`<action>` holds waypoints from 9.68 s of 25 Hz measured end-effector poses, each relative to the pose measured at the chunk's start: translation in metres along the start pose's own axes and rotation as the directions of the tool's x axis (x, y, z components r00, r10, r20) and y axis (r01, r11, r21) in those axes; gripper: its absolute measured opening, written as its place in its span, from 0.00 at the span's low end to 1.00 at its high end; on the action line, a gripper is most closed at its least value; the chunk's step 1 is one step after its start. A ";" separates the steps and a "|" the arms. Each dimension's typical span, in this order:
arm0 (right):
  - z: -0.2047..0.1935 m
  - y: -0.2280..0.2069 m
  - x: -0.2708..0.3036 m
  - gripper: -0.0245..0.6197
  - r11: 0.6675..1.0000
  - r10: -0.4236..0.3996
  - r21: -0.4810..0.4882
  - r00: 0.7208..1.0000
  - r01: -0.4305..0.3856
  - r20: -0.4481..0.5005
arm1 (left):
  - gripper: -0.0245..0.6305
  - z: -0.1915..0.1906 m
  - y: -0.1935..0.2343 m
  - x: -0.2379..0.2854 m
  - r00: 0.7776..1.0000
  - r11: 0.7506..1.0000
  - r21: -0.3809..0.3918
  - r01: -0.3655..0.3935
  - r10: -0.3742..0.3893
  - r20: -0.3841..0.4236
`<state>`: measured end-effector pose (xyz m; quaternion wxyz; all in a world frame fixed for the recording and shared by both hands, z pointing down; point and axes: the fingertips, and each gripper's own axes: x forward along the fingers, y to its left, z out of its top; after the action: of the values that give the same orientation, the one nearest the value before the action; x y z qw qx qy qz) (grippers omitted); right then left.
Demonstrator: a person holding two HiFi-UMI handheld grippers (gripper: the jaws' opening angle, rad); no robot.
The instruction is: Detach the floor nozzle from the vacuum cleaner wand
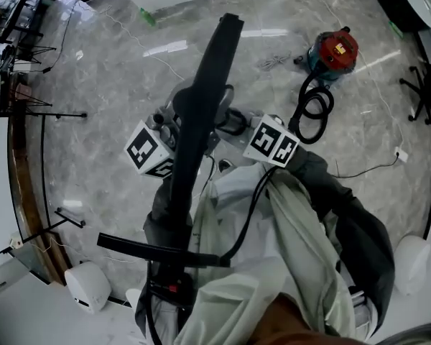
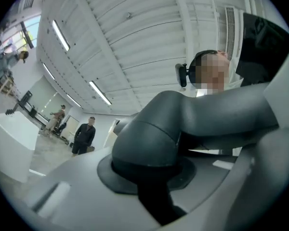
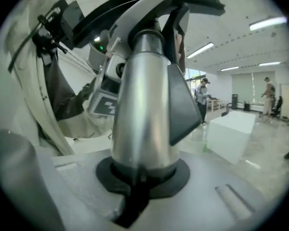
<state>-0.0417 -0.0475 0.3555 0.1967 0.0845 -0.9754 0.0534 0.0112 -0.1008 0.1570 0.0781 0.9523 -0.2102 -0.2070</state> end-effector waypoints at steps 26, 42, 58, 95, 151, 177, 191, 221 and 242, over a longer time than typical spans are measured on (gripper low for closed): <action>-0.012 0.070 -0.005 0.10 0.863 0.499 0.098 0.866 -0.495 -0.015 | 0.15 -0.006 -0.043 -0.026 0.929 0.924 -0.103 0.369 -0.368 0.025; -0.003 0.023 0.008 0.10 0.992 -0.124 0.018 0.991 0.124 -0.044 | 0.15 0.000 -0.032 -0.025 0.977 0.974 -0.079 0.214 -0.214 0.004; -0.010 0.050 0.010 0.09 0.982 0.161 0.106 0.986 -0.157 -0.031 | 0.15 -0.008 -0.034 -0.028 0.955 0.946 -0.135 0.296 -0.298 0.005; -0.012 0.015 0.024 0.10 0.967 -0.253 0.043 0.967 0.253 -0.011 | 0.15 -0.016 -0.012 -0.032 0.998 0.999 -0.034 -0.006 0.004 -0.062; -0.026 0.124 -0.037 0.10 0.680 0.724 0.074 0.684 -0.729 0.088 | 0.14 -0.031 -0.104 -0.036 0.803 0.794 -0.144 0.591 -0.596 0.015; -0.033 0.100 -0.022 0.10 0.864 0.503 -0.001 0.864 -0.504 0.018 | 0.15 -0.031 -0.100 -0.035 0.875 0.875 -0.053 0.482 -0.484 -0.032; -0.025 0.027 0.003 0.10 0.958 -0.275 0.088 0.961 0.273 0.006 | 0.15 -0.031 -0.039 -0.014 0.989 0.992 -0.078 0.096 -0.104 -0.106; -0.040 0.045 0.005 0.10 0.993 -0.085 0.085 0.996 0.084 0.012 | 0.15 -0.046 -0.050 -0.019 0.971 0.973 -0.111 0.200 -0.212 -0.109; -0.042 0.037 0.008 0.10 0.964 -0.248 0.107 0.968 0.242 0.042 | 0.15 -0.054 -0.048 -0.018 0.982 0.992 -0.082 0.098 -0.110 -0.151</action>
<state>-0.0399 -0.0062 0.3941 0.1702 0.2158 -0.9585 0.0755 0.0368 -0.0459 0.2006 0.1186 0.9716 -0.1457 -0.1437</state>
